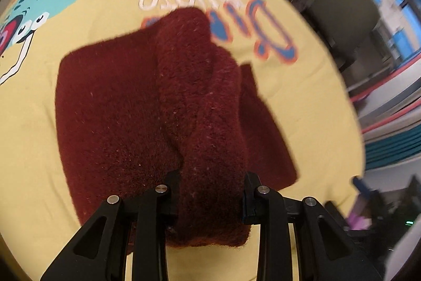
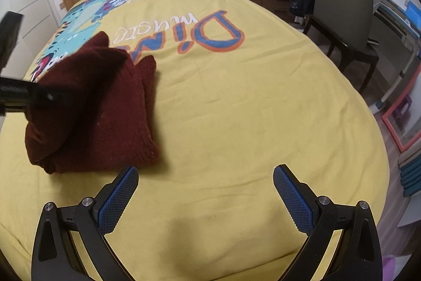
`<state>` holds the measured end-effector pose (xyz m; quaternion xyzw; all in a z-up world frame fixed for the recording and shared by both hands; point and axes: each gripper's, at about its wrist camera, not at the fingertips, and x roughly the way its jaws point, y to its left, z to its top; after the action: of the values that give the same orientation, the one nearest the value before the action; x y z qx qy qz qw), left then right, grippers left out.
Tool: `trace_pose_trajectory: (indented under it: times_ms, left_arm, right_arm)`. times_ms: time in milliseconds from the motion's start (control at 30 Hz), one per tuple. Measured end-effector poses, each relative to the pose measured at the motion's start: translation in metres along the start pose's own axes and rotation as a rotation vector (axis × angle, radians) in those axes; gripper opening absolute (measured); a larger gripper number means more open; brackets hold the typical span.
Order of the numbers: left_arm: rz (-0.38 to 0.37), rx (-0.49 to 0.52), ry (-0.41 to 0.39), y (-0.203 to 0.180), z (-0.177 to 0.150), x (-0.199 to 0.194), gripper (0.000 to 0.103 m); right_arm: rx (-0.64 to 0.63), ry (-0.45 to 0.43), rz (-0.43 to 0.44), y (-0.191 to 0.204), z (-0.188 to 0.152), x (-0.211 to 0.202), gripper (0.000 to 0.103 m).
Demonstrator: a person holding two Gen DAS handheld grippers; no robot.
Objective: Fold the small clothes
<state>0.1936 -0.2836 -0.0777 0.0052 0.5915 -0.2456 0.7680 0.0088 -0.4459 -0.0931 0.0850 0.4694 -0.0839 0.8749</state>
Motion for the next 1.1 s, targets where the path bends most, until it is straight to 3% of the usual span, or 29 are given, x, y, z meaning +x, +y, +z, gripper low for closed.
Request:
trace_pose_trajectory:
  times_ms: [167,333,367,400,467,533,600,800,1100]
  left_arm:
    - [0.053,0.008,0.003,-0.008,-0.002,0.016,0.035]
    - [0.044,-0.033,0.032,-0.003,-0.001,0.016,0.045]
    - [0.039,-0.036,0.019,-0.004,0.000,0.012,0.051]
    - [0.038,-0.036,0.010,-0.004,0.000,0.008,0.065]
    - [0.029,-0.032,-0.003,-0.004,-0.002,-0.005,0.082]
    - [0.021,-0.037,-0.016,-0.003,-0.001,-0.014,0.083]
    - [0.001,-0.047,-0.026,-0.001,-0.003,-0.024,0.101]
    - [-0.008,-0.075,-0.088,0.020,-0.004,-0.063,0.102]
    - [0.102,-0.152,-0.113,0.089,-0.028,-0.093,0.102]
  right_arm:
    - [0.009,0.029,0.002,-0.001,-0.005,0.008,0.102]
    - [0.015,0.050,0.001,-0.001,-0.008,0.008,0.102]
    - [0.011,0.050,0.001,-0.001,-0.009,0.006,0.102]
    - [0.006,0.050,-0.003,-0.001,-0.009,0.005,0.102]
    - [0.001,0.046,-0.011,-0.001,-0.010,0.002,0.102]
    - [0.012,0.044,-0.005,-0.002,-0.012,0.000,0.102]
    - [0.019,0.043,-0.005,-0.003,-0.014,-0.003,0.102]
    - [-0.018,0.026,0.013,0.009,-0.001,-0.016,0.102]
    - [-0.111,0.049,0.140,0.068,0.086,-0.030,0.102]
